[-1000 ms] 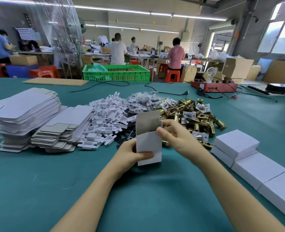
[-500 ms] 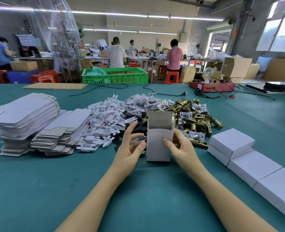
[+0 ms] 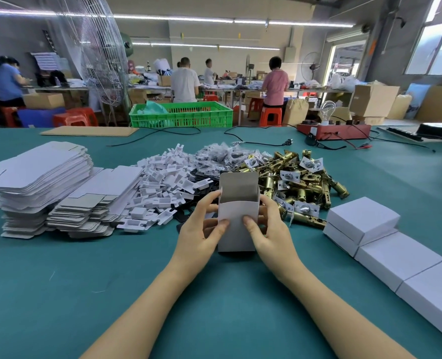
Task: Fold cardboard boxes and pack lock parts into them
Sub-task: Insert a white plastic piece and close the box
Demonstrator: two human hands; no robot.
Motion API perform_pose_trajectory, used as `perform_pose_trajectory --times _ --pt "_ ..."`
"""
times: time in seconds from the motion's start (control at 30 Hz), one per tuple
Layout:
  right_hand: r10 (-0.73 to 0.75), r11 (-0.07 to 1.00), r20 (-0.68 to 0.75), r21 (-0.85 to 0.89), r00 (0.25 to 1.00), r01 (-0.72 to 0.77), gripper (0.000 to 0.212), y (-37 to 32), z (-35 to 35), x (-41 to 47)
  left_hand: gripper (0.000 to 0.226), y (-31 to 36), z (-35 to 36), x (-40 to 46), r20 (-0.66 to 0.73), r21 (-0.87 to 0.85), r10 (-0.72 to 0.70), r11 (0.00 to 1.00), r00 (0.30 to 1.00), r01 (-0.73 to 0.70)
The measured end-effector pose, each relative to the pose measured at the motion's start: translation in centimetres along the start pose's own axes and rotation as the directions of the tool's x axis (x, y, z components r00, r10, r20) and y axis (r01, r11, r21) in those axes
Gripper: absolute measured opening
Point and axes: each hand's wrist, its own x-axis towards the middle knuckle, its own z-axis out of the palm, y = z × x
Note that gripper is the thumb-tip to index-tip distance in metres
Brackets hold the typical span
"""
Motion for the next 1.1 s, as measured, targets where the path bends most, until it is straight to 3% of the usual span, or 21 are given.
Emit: perform_pose_trajectory --times 0.2,0.4,0.73,1.1 --pt "-0.071 0.995 -0.055 -0.07 0.996 0.067 0.053 0.0 0.3 -0.4 0.062 -0.1 -0.1 0.1 0.023 0.022 0.014 1.0 1.0 -0.014" --pt "-0.162 0.983 -0.126 -0.112 0.979 0.149 0.042 -0.6 0.7 -0.6 0.027 0.0 -0.2 0.3 0.007 -0.016 0.002 1.0 1.0 -0.002" --pt "-0.265 0.955 -0.165 -0.182 0.95 0.235 0.05 -1.0 0.4 -0.6 0.022 -0.6 -0.5 0.5 0.016 -0.04 -0.036 0.999 0.999 0.037" --pt "-0.31 0.942 -0.158 -0.186 0.937 0.28 0.021 -0.8 -0.7 0.4 0.023 -1.0 -0.6 0.7 0.036 -0.042 -0.024 0.999 0.999 0.026"
